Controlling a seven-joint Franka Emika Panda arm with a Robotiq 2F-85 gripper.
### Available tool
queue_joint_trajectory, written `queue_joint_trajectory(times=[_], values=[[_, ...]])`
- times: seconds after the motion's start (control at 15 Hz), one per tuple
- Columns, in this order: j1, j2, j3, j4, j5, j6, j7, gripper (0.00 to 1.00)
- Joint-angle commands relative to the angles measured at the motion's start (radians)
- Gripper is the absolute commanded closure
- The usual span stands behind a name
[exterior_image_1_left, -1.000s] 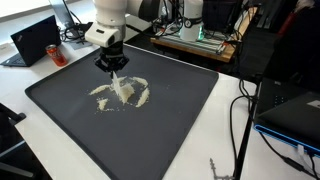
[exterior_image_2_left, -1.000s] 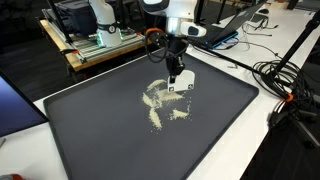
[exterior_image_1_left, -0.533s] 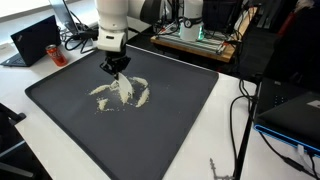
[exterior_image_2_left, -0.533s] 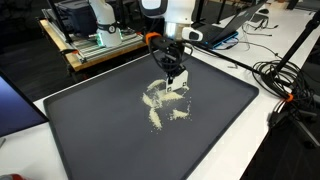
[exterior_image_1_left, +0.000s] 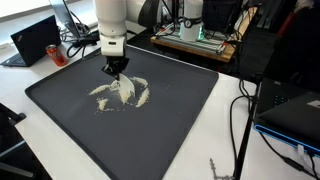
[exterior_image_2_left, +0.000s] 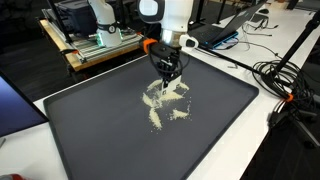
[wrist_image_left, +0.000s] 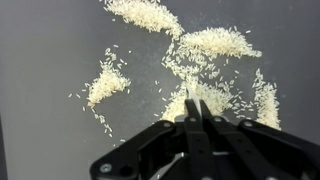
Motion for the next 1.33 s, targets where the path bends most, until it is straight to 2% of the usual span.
queue_joint_trajectory(times=[0.0,0.73,1.27], values=[[0.018,0.038,-0.017,0.050,0.042,-0.033,-0.073,0.99],[0.004,0.142,0.000,0.182,0.132,-0.101,-0.218,0.99],[-0.042,0.233,0.020,0.310,0.272,-0.153,-0.399,0.99]])
